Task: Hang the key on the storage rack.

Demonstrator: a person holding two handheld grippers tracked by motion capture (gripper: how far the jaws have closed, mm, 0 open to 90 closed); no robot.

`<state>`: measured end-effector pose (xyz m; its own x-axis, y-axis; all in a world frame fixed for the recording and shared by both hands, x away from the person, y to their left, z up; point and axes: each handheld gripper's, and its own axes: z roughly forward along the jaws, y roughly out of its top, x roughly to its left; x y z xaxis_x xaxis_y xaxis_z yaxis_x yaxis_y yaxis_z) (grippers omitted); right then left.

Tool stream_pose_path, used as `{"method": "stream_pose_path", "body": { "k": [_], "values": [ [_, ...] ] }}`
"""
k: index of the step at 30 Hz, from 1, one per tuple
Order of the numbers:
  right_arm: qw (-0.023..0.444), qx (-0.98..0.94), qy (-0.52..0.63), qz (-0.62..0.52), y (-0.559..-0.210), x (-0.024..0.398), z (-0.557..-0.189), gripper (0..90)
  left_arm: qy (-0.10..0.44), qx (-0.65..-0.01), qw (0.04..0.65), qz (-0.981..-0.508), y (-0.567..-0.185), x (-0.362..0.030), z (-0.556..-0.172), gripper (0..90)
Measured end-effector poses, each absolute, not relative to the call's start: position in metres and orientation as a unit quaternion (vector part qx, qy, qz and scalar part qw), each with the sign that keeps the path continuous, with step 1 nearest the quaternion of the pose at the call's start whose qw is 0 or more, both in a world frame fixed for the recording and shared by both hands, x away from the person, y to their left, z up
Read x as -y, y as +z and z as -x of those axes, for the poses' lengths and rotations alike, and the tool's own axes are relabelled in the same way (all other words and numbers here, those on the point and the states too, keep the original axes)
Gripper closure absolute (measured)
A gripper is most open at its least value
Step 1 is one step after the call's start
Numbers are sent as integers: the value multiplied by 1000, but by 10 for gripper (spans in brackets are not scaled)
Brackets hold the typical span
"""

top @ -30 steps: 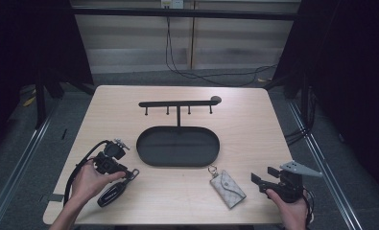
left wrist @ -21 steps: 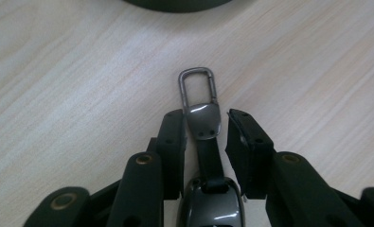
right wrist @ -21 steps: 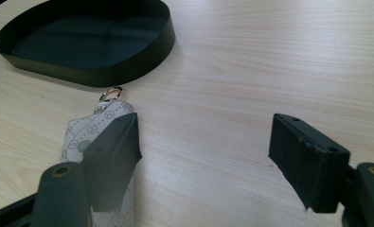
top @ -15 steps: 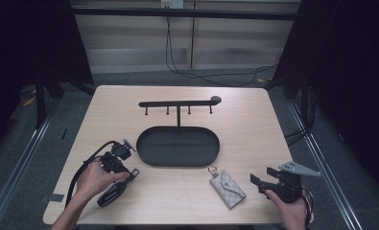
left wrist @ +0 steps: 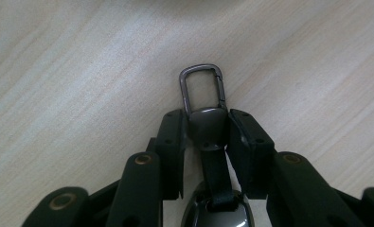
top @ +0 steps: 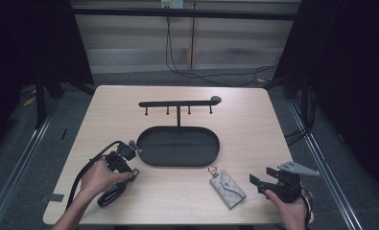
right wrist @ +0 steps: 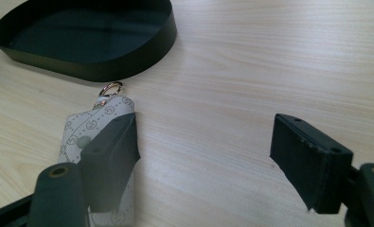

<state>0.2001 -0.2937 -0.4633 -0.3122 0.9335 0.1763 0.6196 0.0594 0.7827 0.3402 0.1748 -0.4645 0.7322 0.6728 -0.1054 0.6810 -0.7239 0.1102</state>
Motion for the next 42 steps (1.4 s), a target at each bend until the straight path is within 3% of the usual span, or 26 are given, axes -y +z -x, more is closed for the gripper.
{"method": "stream_pose_path", "body": {
  "k": [7,19,42],
  "values": [
    [193,-703,405,-552,-463,293,-200,240,-4,-352,36,-935,-464,-164,-338,680],
    [193,-704,406,-549,-463,293,-200,240,-11,-355,30,-934,-464,-162,-340,708],
    [191,-701,406,-554,-464,294,-201,240,-53,-369,112,-921,-447,-184,-343,709]
  ]
}}
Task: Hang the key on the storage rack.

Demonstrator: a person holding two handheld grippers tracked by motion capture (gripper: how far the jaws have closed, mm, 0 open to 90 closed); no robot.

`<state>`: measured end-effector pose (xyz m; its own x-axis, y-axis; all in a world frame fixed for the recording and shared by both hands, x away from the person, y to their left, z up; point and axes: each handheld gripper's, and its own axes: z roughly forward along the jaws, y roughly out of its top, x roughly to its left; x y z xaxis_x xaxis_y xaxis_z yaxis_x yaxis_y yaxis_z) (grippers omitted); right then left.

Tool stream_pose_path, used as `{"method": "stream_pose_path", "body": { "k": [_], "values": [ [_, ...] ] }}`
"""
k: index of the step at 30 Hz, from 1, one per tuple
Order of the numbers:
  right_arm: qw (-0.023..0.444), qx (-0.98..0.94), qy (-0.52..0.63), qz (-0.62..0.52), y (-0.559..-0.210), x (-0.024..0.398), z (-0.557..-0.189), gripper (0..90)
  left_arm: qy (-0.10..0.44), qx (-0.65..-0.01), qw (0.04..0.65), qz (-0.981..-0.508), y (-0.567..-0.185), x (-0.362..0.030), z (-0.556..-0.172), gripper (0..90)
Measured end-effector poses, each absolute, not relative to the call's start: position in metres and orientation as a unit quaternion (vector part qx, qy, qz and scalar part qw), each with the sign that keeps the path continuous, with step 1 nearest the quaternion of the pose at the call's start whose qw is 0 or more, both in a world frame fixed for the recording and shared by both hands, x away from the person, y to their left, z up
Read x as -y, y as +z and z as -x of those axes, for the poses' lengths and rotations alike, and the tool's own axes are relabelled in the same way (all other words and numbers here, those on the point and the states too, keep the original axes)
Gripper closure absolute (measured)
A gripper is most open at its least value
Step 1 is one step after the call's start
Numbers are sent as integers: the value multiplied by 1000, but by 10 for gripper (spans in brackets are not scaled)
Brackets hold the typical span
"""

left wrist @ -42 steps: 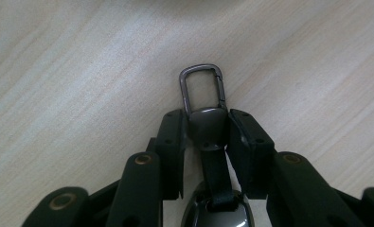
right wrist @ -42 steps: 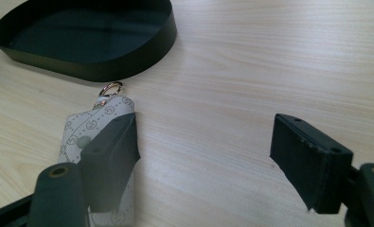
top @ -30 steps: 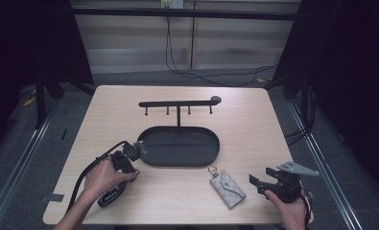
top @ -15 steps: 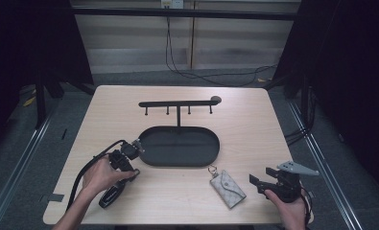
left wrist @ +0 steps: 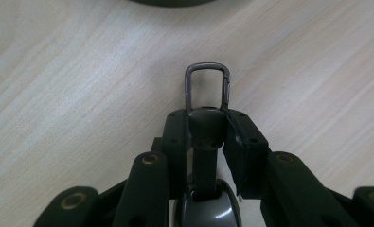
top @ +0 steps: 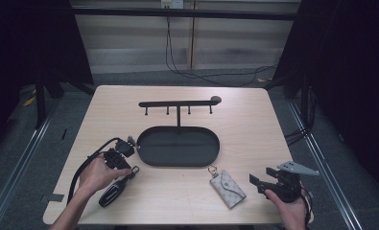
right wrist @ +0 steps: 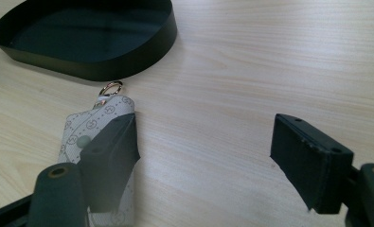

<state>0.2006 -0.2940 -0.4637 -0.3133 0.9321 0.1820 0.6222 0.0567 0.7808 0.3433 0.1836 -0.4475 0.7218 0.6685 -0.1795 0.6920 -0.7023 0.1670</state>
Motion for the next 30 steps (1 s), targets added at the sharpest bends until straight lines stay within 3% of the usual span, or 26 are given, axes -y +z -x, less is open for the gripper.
{"method": "stream_pose_path", "body": {
  "k": [13,30],
  "values": [
    [191,-700,411,-551,-463,293,-201,164,-46,-370,128,-919,-423,-188,-343,709],
    [189,-701,414,-549,-463,294,-201,151,-17,-366,148,-919,-388,-194,-343,709]
  ]
}}
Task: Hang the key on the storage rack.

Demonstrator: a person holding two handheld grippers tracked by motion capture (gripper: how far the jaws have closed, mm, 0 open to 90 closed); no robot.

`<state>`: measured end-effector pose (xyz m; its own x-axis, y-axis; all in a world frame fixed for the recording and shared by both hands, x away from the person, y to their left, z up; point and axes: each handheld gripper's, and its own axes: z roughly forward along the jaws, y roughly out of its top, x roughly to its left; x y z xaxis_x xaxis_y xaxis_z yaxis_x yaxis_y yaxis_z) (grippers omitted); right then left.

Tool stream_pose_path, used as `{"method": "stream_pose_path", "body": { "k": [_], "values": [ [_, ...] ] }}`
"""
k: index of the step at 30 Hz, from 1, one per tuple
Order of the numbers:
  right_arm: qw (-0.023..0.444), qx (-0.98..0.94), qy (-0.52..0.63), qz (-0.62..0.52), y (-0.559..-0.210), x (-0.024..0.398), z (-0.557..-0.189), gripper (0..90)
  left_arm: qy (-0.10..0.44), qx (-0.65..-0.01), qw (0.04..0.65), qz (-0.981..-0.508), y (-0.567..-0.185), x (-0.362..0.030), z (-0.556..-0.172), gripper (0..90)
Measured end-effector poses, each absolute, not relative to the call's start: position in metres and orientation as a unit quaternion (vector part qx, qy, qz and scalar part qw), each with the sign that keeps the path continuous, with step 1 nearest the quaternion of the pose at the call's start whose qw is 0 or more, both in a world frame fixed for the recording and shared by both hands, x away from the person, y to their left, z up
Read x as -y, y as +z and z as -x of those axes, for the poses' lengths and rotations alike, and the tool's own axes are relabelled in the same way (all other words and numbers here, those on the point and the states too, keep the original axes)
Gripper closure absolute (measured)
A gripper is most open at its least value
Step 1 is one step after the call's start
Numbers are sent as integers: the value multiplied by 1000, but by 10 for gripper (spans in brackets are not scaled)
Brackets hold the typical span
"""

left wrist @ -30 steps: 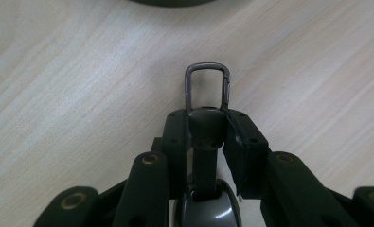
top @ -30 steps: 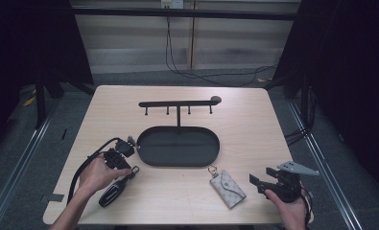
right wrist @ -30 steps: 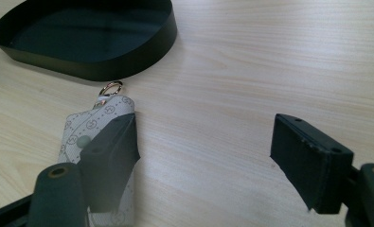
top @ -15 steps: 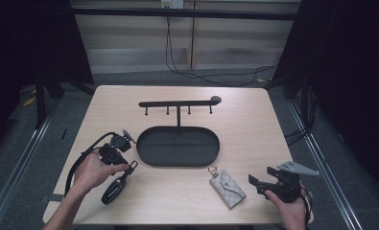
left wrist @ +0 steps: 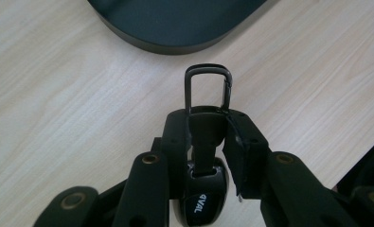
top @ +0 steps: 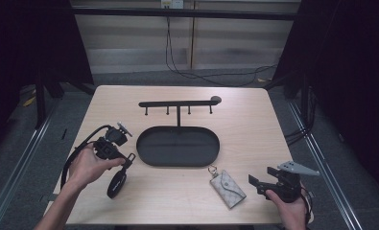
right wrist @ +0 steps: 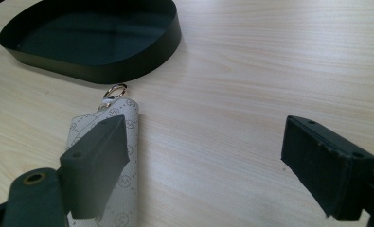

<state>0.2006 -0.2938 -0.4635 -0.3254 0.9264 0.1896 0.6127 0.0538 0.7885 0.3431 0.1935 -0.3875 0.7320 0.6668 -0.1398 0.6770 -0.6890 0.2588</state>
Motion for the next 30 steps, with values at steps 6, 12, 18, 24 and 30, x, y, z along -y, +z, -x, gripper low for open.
{"method": "stream_pose_path", "body": {
  "k": [6,12,18,24,30],
  "values": [
    [190,-701,414,-549,-464,294,-201,151,-9,-367,151,-918,-375,-195,-344,709],
    [189,-700,414,-550,-464,294,-201,151,-2,-365,144,-920,-367,-194,-346,709],
    [190,-700,414,-550,-464,294,-201,148,11,-359,129,-924,-358,-191,-345,710],
    [190,-700,413,-550,-464,294,-201,149,12,-362,129,-923,-350,-190,-347,709],
    [191,-699,414,-551,-464,294,-201,149,14,-360,122,-925,-341,-188,-350,709]
  ]
}}
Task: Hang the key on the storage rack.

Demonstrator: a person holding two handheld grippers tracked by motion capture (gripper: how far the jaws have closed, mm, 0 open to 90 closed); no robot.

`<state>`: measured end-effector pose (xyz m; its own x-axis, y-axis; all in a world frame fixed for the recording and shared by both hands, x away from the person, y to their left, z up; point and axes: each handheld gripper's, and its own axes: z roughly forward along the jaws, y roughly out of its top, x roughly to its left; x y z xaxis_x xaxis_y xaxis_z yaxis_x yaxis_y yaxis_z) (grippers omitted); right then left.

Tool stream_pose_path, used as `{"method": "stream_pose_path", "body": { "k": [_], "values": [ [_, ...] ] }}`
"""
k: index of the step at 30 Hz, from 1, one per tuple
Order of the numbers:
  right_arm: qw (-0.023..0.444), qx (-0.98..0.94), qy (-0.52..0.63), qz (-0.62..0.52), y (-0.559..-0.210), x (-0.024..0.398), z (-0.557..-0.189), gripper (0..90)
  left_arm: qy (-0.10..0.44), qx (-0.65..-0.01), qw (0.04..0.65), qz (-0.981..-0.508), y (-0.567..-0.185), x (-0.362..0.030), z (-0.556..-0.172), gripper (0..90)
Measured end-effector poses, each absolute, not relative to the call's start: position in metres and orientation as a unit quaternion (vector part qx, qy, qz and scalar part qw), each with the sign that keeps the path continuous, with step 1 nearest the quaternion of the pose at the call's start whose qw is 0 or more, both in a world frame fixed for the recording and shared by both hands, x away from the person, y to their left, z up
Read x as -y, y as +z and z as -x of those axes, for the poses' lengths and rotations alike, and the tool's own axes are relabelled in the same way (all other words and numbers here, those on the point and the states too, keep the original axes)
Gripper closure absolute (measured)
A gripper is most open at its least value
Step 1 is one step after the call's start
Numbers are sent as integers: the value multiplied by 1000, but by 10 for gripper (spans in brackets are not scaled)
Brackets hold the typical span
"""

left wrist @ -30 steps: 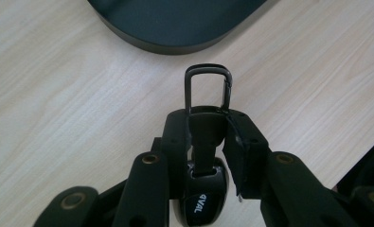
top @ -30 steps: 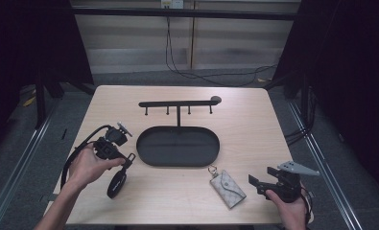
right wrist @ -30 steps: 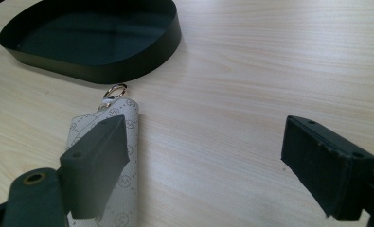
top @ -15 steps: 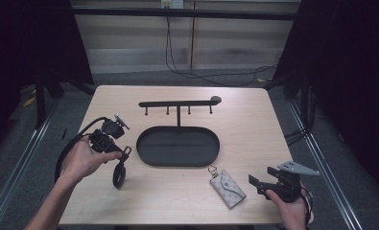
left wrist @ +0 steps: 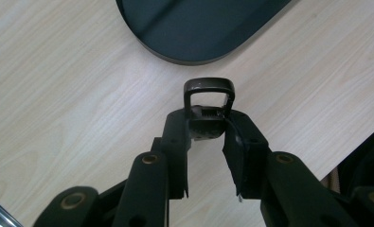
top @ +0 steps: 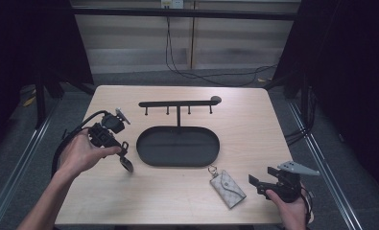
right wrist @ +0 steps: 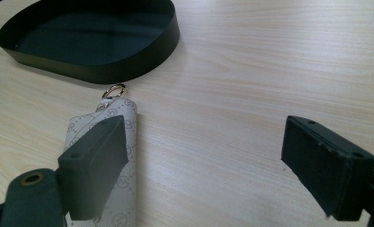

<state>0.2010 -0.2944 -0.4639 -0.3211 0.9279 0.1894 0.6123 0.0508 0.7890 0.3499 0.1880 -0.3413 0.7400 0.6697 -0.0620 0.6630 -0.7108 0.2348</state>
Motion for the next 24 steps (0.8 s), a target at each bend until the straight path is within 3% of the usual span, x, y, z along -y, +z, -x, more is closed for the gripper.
{"method": "stream_pose_path", "body": {
  "k": [24],
  "values": [
    [189,-700,413,-550,-464,295,-201,153,15,-364,112,-925,-306,-168,-374,709]
  ]
}}
